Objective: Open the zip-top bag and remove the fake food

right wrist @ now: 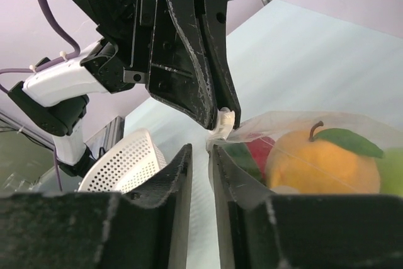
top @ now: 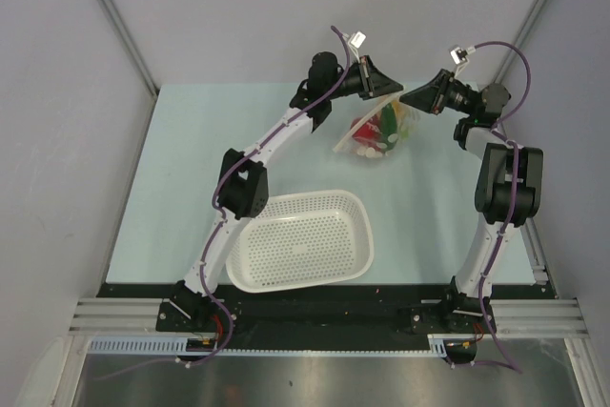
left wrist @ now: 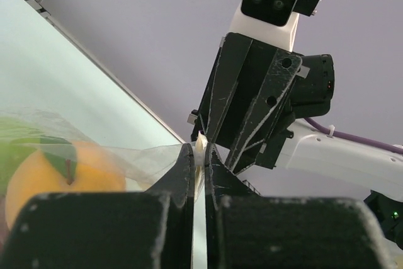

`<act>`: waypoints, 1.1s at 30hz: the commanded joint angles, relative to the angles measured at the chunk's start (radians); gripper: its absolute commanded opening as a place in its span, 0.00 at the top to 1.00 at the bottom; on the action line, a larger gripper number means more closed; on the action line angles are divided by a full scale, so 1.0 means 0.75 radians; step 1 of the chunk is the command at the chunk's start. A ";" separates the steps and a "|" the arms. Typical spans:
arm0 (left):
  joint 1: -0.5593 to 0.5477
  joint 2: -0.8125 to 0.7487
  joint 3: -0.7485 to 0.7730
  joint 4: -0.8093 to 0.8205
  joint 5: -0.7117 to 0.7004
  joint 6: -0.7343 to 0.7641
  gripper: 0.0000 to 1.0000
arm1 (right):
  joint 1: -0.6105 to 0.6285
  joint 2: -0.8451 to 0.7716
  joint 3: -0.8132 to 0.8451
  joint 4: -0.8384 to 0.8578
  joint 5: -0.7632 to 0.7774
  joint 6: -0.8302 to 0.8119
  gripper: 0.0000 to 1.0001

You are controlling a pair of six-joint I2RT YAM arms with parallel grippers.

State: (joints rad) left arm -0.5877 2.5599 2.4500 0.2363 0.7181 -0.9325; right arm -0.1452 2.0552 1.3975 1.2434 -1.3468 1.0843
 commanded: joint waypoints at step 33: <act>0.025 -0.106 -0.066 0.043 0.086 -0.017 1.00 | -0.046 -0.084 0.024 -0.200 0.282 0.057 0.61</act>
State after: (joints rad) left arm -0.5755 2.5538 2.3974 0.2203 0.7471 -0.9314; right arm -0.1593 1.9808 1.3777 0.9844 -1.0294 1.0855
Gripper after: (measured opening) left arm 0.028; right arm 0.350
